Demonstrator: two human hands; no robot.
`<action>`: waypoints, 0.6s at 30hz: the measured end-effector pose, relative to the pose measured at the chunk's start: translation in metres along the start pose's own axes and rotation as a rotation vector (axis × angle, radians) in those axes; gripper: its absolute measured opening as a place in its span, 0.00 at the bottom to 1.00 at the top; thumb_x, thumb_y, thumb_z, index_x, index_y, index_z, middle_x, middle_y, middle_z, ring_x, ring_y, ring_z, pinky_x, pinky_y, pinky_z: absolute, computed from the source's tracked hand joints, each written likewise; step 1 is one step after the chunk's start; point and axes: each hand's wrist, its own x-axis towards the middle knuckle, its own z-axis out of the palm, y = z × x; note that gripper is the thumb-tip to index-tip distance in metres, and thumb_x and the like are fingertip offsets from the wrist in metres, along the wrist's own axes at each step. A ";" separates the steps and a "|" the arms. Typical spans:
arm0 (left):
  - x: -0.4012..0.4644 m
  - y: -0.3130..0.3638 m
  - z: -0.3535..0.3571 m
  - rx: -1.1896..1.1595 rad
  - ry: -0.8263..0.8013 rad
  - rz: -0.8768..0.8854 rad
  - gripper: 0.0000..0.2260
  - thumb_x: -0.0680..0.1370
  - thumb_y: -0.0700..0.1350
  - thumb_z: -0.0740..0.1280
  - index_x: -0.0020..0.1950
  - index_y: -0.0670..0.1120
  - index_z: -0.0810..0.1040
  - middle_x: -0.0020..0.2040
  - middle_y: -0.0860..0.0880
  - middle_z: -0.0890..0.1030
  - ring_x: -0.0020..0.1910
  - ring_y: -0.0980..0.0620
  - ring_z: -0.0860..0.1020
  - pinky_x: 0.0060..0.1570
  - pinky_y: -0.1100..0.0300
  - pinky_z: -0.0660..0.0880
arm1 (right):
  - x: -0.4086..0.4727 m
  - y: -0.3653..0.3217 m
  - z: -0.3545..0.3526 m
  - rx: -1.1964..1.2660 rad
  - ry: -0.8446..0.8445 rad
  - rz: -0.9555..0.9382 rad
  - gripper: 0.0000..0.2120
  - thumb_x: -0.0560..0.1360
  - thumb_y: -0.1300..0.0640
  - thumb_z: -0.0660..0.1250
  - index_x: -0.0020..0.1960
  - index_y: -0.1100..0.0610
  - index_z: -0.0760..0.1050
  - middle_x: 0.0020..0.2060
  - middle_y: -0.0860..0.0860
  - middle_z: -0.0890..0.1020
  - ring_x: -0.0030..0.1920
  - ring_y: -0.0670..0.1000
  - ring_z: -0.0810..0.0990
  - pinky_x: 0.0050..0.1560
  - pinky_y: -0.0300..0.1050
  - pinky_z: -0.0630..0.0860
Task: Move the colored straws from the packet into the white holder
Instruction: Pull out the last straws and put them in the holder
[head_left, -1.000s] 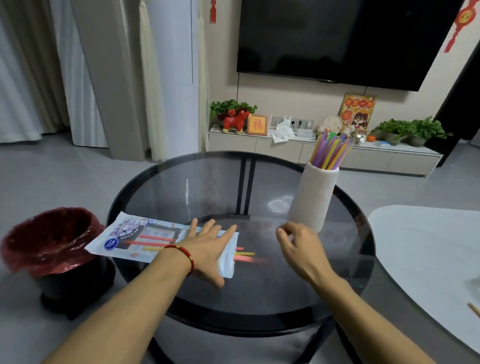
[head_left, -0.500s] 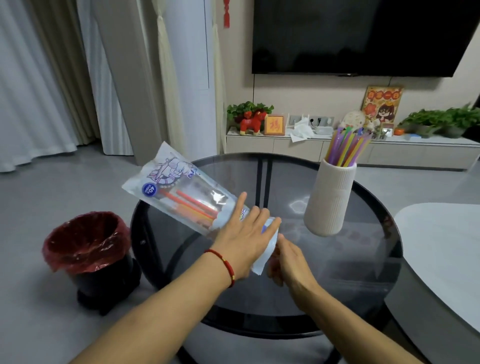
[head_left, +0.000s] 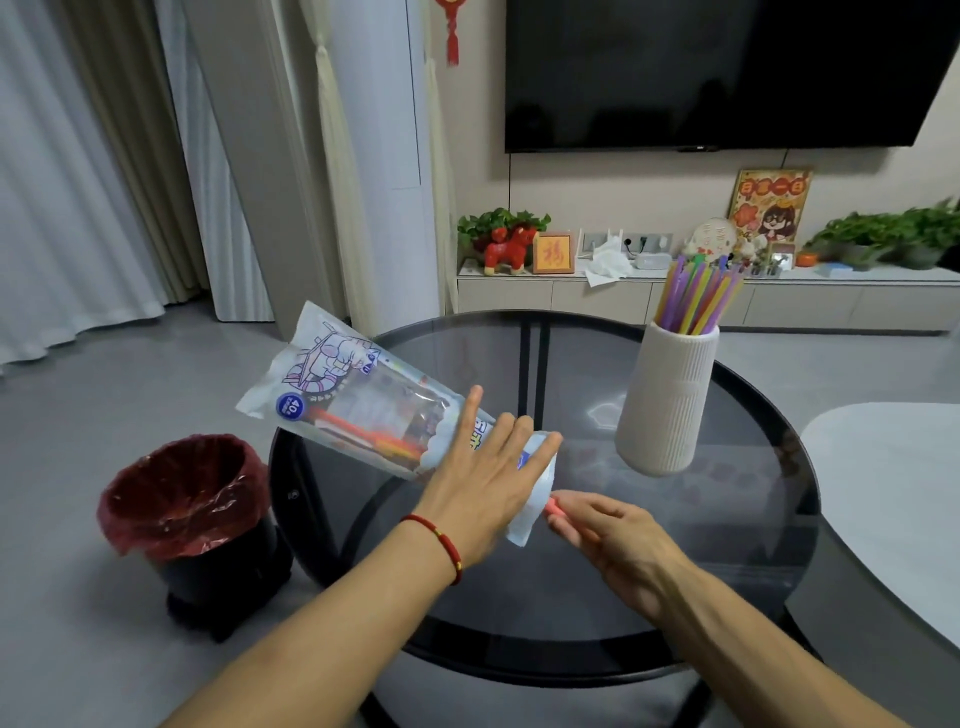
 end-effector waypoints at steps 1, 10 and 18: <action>0.000 -0.001 0.001 -0.020 0.006 -0.006 0.54 0.64 0.50 0.79 0.80 0.47 0.46 0.70 0.39 0.63 0.70 0.37 0.63 0.71 0.28 0.43 | 0.000 -0.005 -0.004 0.011 0.019 0.002 0.06 0.78 0.70 0.71 0.52 0.72 0.84 0.49 0.65 0.89 0.46 0.55 0.91 0.42 0.40 0.86; 0.004 0.001 0.003 -0.092 0.033 0.003 0.55 0.65 0.47 0.79 0.80 0.49 0.45 0.73 0.39 0.60 0.73 0.37 0.61 0.71 0.27 0.41 | -0.005 -0.019 -0.024 -0.194 0.080 -0.062 0.06 0.76 0.69 0.73 0.53 0.68 0.85 0.46 0.62 0.89 0.42 0.60 0.90 0.41 0.43 0.87; 0.004 0.013 0.006 -0.176 0.072 -0.097 0.53 0.65 0.48 0.76 0.80 0.48 0.44 0.71 0.41 0.59 0.72 0.41 0.60 0.71 0.28 0.42 | -0.011 -0.001 0.004 -0.592 0.064 -0.274 0.09 0.82 0.54 0.71 0.47 0.55 0.88 0.38 0.47 0.90 0.35 0.40 0.86 0.32 0.30 0.77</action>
